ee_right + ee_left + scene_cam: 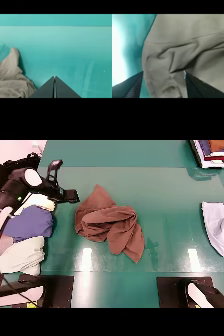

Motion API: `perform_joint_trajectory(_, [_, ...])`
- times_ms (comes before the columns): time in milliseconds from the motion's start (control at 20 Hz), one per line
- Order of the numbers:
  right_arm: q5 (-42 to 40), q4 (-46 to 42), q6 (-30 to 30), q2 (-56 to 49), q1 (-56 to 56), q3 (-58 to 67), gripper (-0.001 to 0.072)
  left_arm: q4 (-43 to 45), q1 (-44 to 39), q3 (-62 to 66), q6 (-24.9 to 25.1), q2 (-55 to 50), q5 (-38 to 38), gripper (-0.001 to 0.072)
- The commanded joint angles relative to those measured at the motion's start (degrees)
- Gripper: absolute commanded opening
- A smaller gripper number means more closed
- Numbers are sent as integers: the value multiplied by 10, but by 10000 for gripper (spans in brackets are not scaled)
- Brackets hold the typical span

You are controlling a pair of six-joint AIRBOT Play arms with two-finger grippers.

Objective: Fold the shirts.

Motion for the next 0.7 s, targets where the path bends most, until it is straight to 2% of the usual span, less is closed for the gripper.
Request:
perform_joint_trajectory(0, [18, -4, 0, 0, 0, 1, 18, -68, 24, -14, 34, -71, 14, 599])
perform_joint_trajectory(150, [29, -4, 0, 0, 0, 1, 18, -73, 24, -14, 33, -109, 27, 598])
perform_joint_trajectory(600, [98, -3, 0, -60, 0, 1, 18, -94, 24, -14, 33, -129, 76, 597])
perform_joint_trajectory(650, [104, -4, 0, -68, 0, 0, 18, -94, 24, -12, 33, -129, 74, 505])
